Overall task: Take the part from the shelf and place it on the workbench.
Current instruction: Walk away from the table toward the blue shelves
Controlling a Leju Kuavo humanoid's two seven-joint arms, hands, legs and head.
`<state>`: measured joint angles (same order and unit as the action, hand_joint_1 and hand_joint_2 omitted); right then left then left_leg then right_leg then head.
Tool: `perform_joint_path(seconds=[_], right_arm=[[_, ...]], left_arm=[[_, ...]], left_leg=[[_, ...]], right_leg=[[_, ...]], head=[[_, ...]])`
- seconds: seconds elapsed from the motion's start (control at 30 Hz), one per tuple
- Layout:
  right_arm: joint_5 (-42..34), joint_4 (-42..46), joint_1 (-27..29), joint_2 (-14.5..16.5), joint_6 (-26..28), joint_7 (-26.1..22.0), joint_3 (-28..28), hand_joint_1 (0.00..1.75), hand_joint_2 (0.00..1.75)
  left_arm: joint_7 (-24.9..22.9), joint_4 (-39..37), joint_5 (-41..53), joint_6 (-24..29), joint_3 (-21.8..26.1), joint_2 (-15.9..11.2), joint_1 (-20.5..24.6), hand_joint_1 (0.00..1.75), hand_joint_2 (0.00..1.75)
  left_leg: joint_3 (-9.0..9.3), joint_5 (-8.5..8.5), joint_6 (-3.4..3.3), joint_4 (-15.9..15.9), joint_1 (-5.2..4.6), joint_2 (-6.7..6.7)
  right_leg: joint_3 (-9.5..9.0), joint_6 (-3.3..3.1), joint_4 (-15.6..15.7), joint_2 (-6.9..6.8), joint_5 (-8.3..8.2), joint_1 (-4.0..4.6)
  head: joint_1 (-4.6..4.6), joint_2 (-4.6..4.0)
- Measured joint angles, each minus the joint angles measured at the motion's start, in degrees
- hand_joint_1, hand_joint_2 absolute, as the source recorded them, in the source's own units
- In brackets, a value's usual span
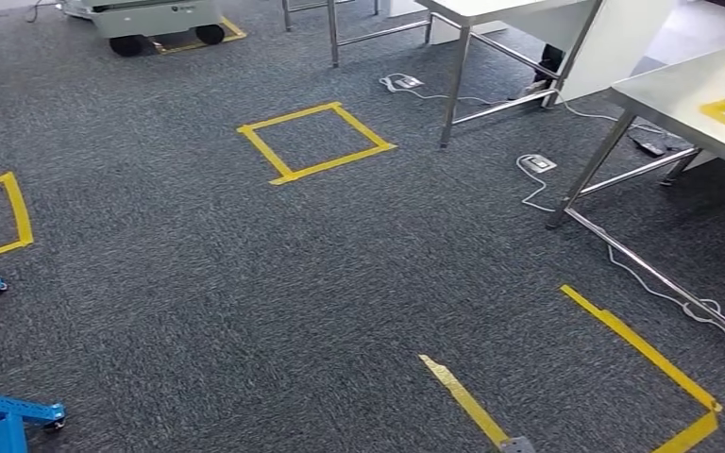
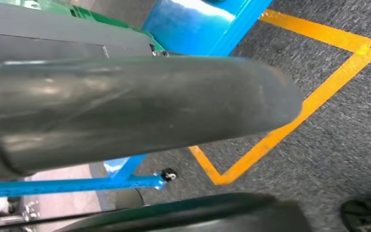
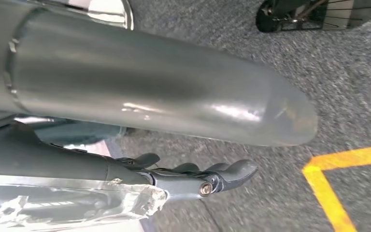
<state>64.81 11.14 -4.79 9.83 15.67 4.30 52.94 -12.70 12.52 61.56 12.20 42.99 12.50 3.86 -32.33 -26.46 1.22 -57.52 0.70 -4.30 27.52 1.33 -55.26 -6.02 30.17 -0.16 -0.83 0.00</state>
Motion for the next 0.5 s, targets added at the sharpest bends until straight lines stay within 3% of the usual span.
perform_joint_path(seconds=[0.07,0.13,0.17,0.23,0.27,0.3,0.33,0.4,0.47,0.5], right_arm=[[0.0,0.0,-0.2,-0.1,0.1,0.1,-0.1,0.0,0.0],[0.0,0.1,-0.3,-0.1,0.1,0.1,-0.3,0.0,0.0],[0.0,0.1,-0.3,-0.1,0.1,0.1,-0.3,0.0,0.0],[0.0,0.1,0.0,-0.1,0.2,0.1,-0.4,0.0,0.0],[0.0,0.1,0.1,-0.1,0.2,0.1,-0.4,0.0,0.0],[0.0,0.1,0.2,-0.1,0.2,0.1,-0.4,0.0,0.0],[0.0,0.1,0.2,-0.1,0.2,0.2,-0.4,0.0,0.0],[0.1,0.1,0.2,-0.1,0.2,0.2,-0.4,0.0,0.0],[0.3,0.1,0.2,-0.1,0.4,0.3,-0.4,0.0,0.0],[0.4,0.1,0.2,-0.2,0.5,0.4,-0.4,0.0,0.0]], left_arm=[[0.0,0.0,0.2,0.0,0.0,0.0,0.0,0.0,0.0],[0.0,0.0,0.2,0.0,0.0,0.0,-0.1,0.0,0.0],[-0.1,0.0,0.2,0.0,0.0,0.0,-0.1,0.0,0.0],[-0.1,0.0,0.2,0.0,0.0,0.0,0.1,0.0,0.0],[-0.1,0.0,0.2,0.0,0.0,0.0,0.1,0.0,0.0],[-0.1,0.0,0.2,0.0,0.0,0.0,0.1,0.0,0.0],[-0.1,0.0,0.2,0.0,0.0,0.0,0.1,0.0,0.0],[-0.1,0.0,0.3,-0.1,0.0,0.1,0.0,0.0,0.0],[-0.1,0.0,0.3,-0.3,0.0,0.2,0.1,0.0,0.0],[-0.1,0.0,0.4,-0.5,0.0,0.2,0.2,0.0,0.0]], left_leg=[[-0.06,-0.34,-1.1,0.3,-0.29,0.82],[-0.11,-0.2,-1.91,0.5,-0.33,2.09],[-0.11,-0.06,-2.32,0.5,-0.28,2.73],[-0.2,0.01,-2.86,0.6,-0.37,4.16],[-0.22,0.0,-3.0,0.6,-0.5,4.98],[-0.2,-0.01,-3.05,0.5,-0.63,5.86],[-0.13,-0.03,-3.07,0.5,-0.75,6.75],[0.11,-0.06,-3.05,0.5,-0.88,8.57],[0.03,-0.08,-2.85,0.3,-0.93,10.15],[-0.22,-0.01,-2.6,0.3,-0.88,10.81]], right_leg=[[-0.52,0.6,0.0,-1.07,0.4,-0.01],[-0.49,1.17,-1.1,0.59,1.59,-0.37],[0.45,1.35,-3.2,2.23,2.99,-0.5],[4.25,1.33,-11.0,5.14,6.87,-0.56],[6.44,1.24,-15.1,5.59,8.35,-0.53],[8.1,1.09,-17.8,5.77,8.77,-0.51],[8.8,0.89,-18.2,5.9,7.91,-0.5],[7.09,0.37,-12.4,6.82,3.19,-0.49],[4.23,-0.04,-4.8,9.91,-0.43,-0.63],[3.35,-0.11,-2.8,11.16,-1.02,-0.67]], head=[[0.24,0.0],[0.36,0.0],[0.43,0.0],[0.58,0.0],[0.59,0.0],[0.58,0.0],[0.58,0.0],[0.58,0.0],[0.57,0.0],[0.54,0.0]])
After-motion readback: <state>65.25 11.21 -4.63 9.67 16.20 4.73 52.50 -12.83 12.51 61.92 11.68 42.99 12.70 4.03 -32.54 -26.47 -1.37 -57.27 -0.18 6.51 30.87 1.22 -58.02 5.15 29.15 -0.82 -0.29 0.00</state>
